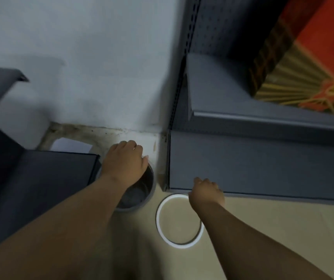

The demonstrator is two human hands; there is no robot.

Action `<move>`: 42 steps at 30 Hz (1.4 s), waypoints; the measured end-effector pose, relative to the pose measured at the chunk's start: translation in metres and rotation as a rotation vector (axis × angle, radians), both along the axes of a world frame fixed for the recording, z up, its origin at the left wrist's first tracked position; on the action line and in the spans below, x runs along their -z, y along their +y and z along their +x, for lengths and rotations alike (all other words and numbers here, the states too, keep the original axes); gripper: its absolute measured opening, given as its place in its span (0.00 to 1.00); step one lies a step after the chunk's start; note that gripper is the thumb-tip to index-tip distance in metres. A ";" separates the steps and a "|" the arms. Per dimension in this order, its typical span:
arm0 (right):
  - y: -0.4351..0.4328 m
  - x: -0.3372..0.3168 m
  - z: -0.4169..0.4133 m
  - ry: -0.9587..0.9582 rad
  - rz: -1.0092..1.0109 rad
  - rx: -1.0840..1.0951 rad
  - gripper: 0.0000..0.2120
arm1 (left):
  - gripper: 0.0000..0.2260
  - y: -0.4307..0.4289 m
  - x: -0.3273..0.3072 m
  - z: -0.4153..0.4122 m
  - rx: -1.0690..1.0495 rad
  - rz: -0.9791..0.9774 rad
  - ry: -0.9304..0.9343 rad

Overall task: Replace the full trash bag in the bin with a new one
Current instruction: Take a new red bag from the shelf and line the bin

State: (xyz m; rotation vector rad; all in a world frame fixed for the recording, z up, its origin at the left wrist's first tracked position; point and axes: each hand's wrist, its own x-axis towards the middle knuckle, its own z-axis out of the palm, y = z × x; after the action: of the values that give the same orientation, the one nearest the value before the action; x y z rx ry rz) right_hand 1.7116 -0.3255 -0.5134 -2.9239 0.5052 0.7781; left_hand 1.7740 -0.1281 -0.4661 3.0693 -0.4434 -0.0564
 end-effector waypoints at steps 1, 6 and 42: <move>0.008 -0.028 0.002 -0.015 0.006 -0.010 0.21 | 0.17 0.005 -0.027 -0.002 -0.013 -0.006 -0.012; 0.049 -0.170 0.006 -0.096 0.036 -0.105 0.19 | 0.16 0.031 -0.161 -0.021 -0.104 -0.051 -0.078; 0.358 -0.575 -0.037 -0.846 0.393 -1.004 0.19 | 0.18 0.244 -0.522 -0.311 -0.984 0.265 -0.497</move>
State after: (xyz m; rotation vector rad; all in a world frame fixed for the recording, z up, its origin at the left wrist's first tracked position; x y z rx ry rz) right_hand 1.6744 0.0325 0.0619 -2.6058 -1.0769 -0.3709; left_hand 1.4630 0.1155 0.0564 3.1214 1.1632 0.7187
